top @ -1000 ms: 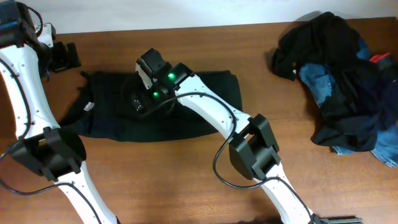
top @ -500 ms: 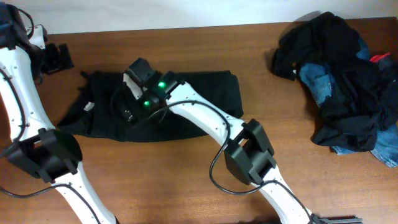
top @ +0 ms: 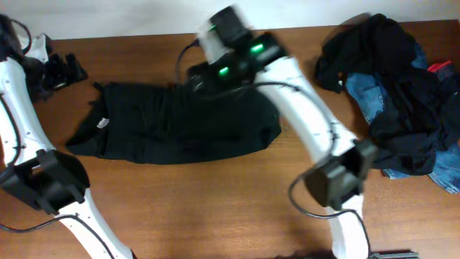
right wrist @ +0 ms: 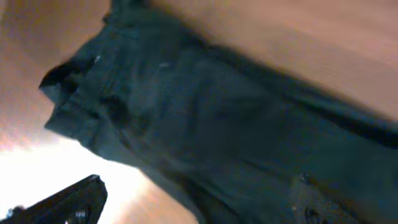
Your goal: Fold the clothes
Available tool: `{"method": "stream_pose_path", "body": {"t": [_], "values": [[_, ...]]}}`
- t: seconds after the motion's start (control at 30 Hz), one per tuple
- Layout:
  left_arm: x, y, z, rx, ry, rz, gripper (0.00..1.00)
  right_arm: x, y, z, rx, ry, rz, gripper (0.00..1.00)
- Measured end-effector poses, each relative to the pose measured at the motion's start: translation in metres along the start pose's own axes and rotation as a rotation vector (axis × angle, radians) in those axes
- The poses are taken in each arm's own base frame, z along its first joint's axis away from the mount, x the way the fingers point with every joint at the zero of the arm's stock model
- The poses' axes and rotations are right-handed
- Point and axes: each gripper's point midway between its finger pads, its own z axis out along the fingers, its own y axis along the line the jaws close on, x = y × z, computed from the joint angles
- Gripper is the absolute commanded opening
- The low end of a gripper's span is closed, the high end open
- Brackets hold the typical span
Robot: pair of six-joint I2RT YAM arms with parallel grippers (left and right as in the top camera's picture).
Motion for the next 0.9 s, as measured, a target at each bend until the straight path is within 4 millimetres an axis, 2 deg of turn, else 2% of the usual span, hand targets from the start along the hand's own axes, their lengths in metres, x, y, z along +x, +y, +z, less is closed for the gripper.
{"method": "stream_pose_path", "body": {"t": [0.1, 0.17, 0.27, 0.37, 0.53, 0.7, 0.9], "values": [[0.007, 0.011, 0.015, 0.031, 0.032, -0.035, 0.99, -0.001, -0.039, -0.040, 0.074, -0.023, 0.051, 0.99], [0.013, 0.014, 0.035, 0.064, 0.059, -0.038, 0.99, 0.008, -0.065, -0.058, 0.139, 0.000, 0.089, 0.99], [0.025, 0.013, 0.067, 0.127, 0.094, -0.037, 0.99, 0.024, -0.088, -0.066, 0.208, 0.059, 0.129, 0.99], [0.038, 0.003, 0.094, 0.237, 0.115, -0.007, 0.99, 0.036, -0.097, -0.070, 0.247, 0.101, 0.146, 0.99], [0.052, -0.009, 0.117, 0.364, 0.111, 0.048, 0.99, 0.048, -0.106, -0.074, 0.306, 0.150, 0.148, 0.99], [0.059, -0.010, 0.131, 0.401, 0.100, 0.067, 0.99, 0.055, -0.113, -0.078, 0.352, 0.176, 0.147, 0.99], [0.054, -0.014, 0.136, 0.410, 0.065, 0.117, 0.98, 0.058, -0.116, -0.080, 0.378, 0.188, 0.147, 0.99]]}}
